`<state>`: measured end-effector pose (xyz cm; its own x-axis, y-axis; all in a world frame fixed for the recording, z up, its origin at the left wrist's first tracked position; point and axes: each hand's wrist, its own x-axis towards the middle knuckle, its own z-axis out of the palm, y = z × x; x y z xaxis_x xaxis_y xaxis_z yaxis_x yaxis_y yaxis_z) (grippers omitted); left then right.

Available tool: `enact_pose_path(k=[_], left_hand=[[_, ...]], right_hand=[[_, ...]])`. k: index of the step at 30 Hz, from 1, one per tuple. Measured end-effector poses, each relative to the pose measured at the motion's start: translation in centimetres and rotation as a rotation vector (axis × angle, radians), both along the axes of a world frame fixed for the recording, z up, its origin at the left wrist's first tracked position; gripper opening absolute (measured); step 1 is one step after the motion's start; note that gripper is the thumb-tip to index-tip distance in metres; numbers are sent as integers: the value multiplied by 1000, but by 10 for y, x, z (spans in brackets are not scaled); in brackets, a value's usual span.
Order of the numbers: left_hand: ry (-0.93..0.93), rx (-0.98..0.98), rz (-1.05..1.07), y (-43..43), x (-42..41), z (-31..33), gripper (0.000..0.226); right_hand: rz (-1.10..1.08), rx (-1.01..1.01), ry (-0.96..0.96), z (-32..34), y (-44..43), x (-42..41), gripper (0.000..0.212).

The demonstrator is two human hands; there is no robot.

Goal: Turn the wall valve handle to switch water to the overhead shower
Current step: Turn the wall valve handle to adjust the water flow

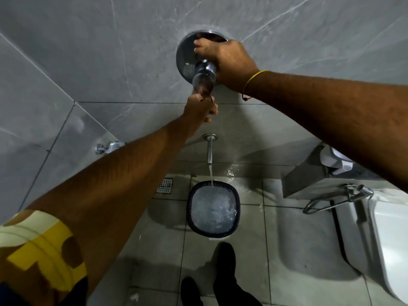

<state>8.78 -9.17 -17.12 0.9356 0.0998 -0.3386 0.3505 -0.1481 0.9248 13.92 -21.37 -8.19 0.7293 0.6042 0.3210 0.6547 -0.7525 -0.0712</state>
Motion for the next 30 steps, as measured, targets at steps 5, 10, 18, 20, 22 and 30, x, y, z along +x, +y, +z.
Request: enact_pose_path(k=[5,10,18,20,22,30], left_hand=[[8,17,2,1,1,-2,37],[16,25,10,2,3,-5,35],[0,0,-5,3,2,-5,32],[-4,1,-2,3,2,-5,34],[-9,1,8,2,3,-6,30],[42,33,3,5,13,-12,19]], right_hand=[[-1,-16,-12,0,0,0,46],[-4,-24,-27,1,1,-2,43],[10,-73,-53,1,0,-2,43],[7,-82,-58,0,0,0,44],[6,-106,-72,-1,0,2,45],[57,-360,-201,11,6,11,35]])
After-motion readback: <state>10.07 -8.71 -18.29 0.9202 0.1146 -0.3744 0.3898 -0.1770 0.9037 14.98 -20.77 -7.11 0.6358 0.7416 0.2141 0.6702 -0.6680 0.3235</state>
